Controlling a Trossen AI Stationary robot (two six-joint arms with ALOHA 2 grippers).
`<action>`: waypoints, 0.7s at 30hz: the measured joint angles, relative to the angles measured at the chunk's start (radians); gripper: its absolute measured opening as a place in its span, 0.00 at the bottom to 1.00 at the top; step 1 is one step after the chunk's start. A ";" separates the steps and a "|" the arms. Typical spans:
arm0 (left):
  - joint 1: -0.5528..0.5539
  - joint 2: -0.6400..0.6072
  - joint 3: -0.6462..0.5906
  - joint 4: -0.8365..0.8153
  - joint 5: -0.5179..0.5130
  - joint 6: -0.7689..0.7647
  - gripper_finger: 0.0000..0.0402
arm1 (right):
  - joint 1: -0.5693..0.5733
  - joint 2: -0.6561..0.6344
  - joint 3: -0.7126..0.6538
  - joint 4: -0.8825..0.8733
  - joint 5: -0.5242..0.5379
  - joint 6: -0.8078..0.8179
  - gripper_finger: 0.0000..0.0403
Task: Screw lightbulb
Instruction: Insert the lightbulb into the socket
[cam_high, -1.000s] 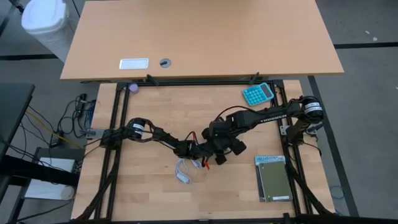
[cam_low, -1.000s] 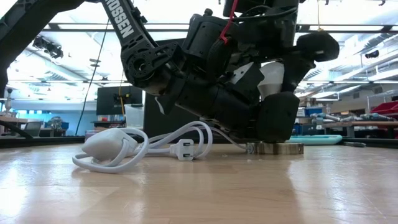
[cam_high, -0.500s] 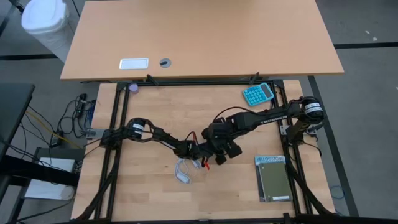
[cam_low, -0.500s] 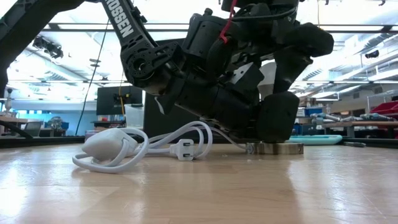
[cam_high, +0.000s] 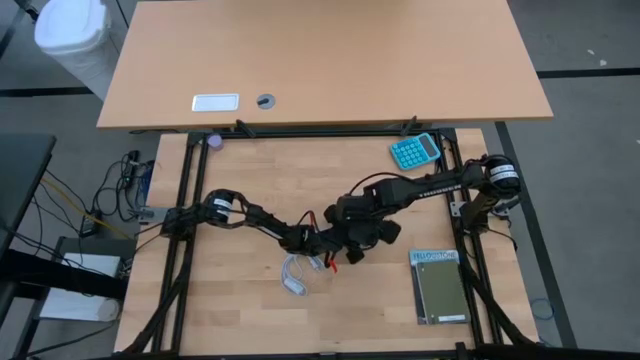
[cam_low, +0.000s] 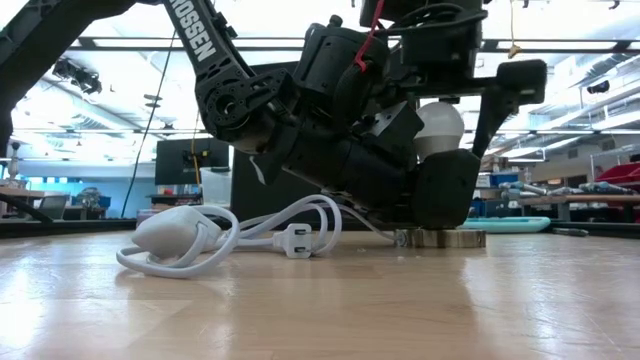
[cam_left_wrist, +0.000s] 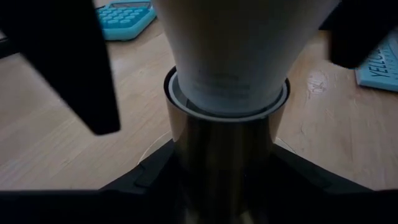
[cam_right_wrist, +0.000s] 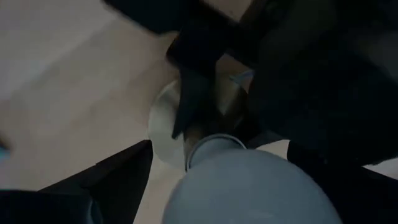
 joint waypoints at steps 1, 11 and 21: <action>0.000 0.000 0.000 0.000 0.000 0.001 0.51 | -0.001 0.000 0.000 -0.001 0.005 -0.040 0.93; -0.001 0.000 0.000 -0.001 0.002 0.001 0.51 | -0.032 -0.003 -0.031 0.029 0.000 -0.271 0.93; -0.001 0.001 0.000 0.003 0.002 0.003 0.51 | -0.032 -0.005 -0.042 0.075 -0.007 -0.262 0.84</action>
